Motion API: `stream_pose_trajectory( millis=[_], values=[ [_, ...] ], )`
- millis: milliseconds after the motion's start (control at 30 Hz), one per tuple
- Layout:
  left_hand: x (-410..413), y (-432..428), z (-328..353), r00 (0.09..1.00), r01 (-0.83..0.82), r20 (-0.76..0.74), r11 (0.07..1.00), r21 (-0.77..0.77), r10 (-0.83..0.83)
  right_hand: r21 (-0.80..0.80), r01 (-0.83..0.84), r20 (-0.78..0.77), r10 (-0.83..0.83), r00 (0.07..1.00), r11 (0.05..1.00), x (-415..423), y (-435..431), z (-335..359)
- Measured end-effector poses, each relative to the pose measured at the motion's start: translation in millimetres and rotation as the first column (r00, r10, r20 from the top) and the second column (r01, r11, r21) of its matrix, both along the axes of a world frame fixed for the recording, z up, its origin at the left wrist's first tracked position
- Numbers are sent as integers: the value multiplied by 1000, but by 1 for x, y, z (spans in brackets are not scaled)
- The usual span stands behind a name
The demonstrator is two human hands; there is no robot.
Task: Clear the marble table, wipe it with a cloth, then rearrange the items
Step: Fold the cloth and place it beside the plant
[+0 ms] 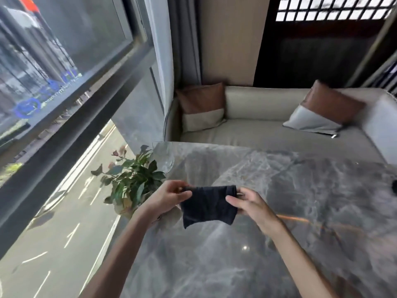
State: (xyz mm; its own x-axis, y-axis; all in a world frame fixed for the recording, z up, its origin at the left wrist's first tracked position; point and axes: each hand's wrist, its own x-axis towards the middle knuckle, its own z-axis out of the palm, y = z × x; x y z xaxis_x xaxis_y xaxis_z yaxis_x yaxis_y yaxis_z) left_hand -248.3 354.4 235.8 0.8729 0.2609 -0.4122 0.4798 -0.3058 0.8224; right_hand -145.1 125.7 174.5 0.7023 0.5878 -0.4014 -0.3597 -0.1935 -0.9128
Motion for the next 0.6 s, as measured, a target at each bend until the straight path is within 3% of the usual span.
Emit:
stream_pose_trajectory(
  millis=[233,400,600],
  values=[
    [10,61,-64,955,228,-193,974,-9,-226,-207,-182,-48,176,983,961,3,37,-36],
    [58,94,-124,937,332,-250,841,428,-243,-521,-140,158,256,954,842,47,95,-94],
    [112,137,-161,954,299,-223,630,717,-199,-543,88,507,242,827,835,99,172,-140]
  ],
)
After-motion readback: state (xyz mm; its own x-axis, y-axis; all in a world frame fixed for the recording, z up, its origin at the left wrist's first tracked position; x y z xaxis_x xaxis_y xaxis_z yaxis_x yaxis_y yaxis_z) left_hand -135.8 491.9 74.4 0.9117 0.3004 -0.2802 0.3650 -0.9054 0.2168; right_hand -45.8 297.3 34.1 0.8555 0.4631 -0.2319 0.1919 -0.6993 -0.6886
